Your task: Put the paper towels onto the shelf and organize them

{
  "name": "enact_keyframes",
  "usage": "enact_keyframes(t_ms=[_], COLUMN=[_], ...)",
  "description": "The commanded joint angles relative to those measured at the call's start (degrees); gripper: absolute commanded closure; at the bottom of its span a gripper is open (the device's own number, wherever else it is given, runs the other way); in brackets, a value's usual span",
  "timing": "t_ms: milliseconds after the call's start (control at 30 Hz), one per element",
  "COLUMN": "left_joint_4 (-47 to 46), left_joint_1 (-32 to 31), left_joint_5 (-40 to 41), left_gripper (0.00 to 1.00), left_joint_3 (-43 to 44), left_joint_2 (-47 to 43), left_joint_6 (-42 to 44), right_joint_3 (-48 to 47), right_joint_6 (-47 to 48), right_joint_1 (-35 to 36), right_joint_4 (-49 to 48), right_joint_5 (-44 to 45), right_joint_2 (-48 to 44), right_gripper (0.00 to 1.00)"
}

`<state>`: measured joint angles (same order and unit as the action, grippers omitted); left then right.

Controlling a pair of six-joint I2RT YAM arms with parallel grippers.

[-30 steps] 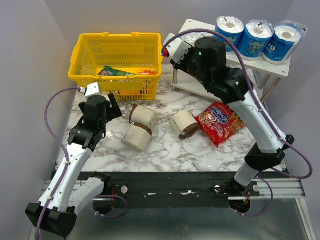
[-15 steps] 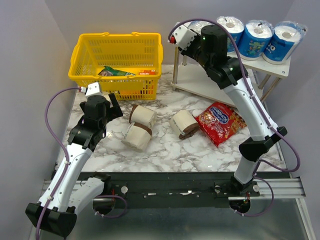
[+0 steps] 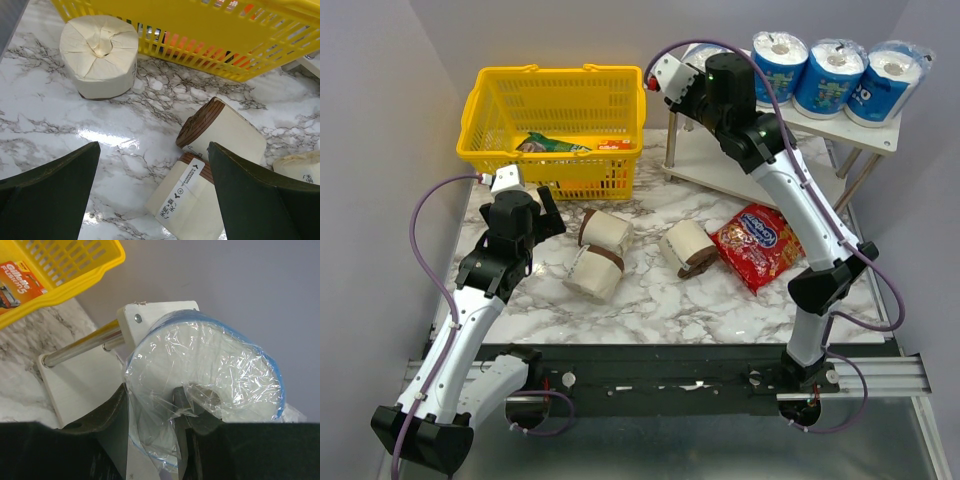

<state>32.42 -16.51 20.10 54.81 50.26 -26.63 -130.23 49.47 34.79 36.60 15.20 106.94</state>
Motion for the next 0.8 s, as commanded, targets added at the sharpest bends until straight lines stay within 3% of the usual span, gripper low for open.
enact_keyframes(t_ms=[0, 167, 633, 767], left_joint_4=[-0.87, -0.87, -0.87, -0.87], left_joint_1=[-0.01, -0.01, -0.10, -0.01], left_joint_5=[-0.67, -0.59, -0.50, -0.32], left_gripper=[0.01, 0.01, 0.01, 0.01], left_joint_3=[-0.49, -0.49, -0.49, -0.49], left_joint_2=[-0.34, -0.34, 0.01, 0.10], left_joint_6=[-0.44, -0.44, -0.44, -0.44], right_joint_3=[-2.66, -2.66, -3.36, -3.45], right_joint_6=[0.89, 1.32, 2.29, 2.65], right_joint_1=[-1.12, -1.56, -3.41, -3.58], right_joint_4=[-5.22, -7.42, -12.68, -14.19], right_joint_5=[1.32, 2.38, 2.99, 3.43], right_joint_2=[-0.06, 0.03, 1.70, 1.52], right_gripper=[0.61, 0.51, 0.38, 0.27])
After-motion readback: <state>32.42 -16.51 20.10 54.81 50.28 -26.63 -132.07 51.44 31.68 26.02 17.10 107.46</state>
